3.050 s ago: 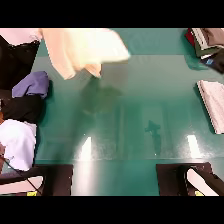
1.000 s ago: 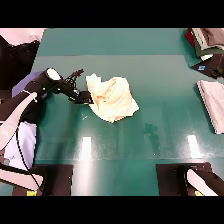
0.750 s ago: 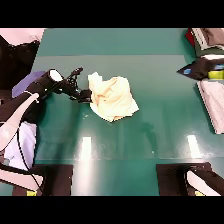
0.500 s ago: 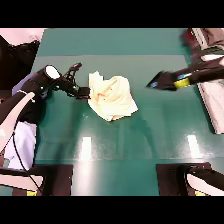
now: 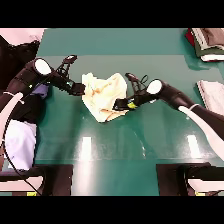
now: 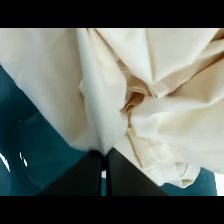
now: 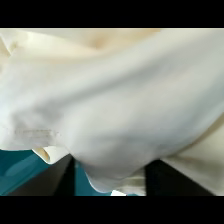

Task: Fold the shirts.

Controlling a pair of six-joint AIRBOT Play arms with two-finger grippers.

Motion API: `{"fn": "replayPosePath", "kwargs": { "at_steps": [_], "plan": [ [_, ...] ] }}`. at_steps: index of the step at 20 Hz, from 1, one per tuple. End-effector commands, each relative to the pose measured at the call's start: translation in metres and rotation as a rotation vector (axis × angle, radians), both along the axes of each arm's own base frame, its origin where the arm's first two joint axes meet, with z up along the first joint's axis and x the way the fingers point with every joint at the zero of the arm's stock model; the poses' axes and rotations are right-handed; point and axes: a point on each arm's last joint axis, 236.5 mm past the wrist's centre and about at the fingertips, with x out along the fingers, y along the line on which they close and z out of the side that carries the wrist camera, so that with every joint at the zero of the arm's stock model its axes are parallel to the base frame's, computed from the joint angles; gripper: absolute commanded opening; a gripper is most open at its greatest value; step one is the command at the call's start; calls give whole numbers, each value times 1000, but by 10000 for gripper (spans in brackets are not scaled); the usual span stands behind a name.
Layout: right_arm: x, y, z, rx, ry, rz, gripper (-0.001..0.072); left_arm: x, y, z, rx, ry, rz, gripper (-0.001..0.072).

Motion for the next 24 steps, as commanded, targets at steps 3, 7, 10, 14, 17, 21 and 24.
{"fn": "replayPosePath", "kwargs": {
  "at_steps": [3,7,10,14,17,21,24],
  "plan": [
    [11,22,-3,2,-54,17,15,-8,3,-1,20,24,-22,26],
    [17,-26,44,-98,-184,56,14,-4,33,23,167,-38,-62,26],
    [21,-80,117,-95,-298,-15,14,11,53,114,229,-275,-36,26],
    [7,-154,222,-39,-499,-190,14,-18,55,271,149,-615,2,26],
    [-23,-196,278,-34,-635,-297,14,-72,53,360,66,-798,-5,26],
    [-67,-232,325,-51,-753,-414,14,-134,54,415,12,-901,-42,26],
    [-89,-245,347,-69,-800,-461,14,-157,22,425,-123,-885,-143,26]
  ]
}}
